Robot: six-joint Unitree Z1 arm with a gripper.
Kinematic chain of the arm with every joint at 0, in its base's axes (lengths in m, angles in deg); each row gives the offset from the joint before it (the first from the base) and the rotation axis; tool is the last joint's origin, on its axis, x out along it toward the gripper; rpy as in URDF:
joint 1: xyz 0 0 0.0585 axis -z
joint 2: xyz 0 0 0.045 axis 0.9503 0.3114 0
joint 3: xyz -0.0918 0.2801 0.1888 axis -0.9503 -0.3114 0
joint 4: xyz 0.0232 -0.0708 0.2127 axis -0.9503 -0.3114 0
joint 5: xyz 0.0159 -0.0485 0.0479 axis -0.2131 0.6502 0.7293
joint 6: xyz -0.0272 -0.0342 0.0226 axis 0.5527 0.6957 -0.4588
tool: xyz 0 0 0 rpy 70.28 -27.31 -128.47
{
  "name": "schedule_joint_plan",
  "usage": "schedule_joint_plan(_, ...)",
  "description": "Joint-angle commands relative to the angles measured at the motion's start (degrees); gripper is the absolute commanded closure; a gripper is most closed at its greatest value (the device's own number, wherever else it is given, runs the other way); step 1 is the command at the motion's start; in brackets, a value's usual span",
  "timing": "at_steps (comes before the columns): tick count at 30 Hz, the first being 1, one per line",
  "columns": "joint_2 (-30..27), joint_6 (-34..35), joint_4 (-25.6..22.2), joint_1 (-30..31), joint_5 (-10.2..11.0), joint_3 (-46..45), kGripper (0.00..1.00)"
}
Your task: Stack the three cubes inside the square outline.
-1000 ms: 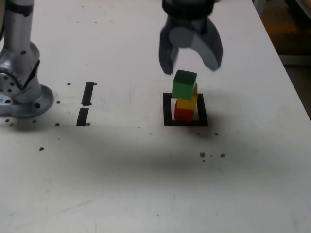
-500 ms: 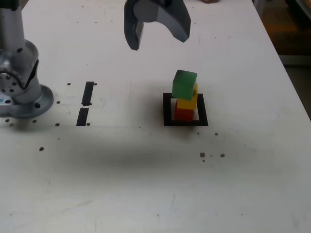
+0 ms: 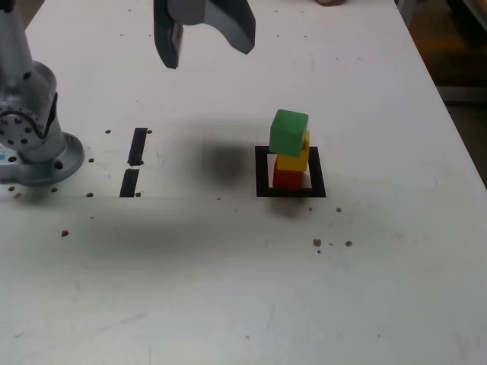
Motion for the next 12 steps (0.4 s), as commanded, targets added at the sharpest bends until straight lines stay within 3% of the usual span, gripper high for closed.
schedule_joint_plan(1, 0.99, -0.18, 0.32, -0.12, -0.38, -0.82, 0.0)
schedule_joint_plan(12, 4.89, -0.09, 4.58, -1.24, -1.67, -5.78, 0.0)
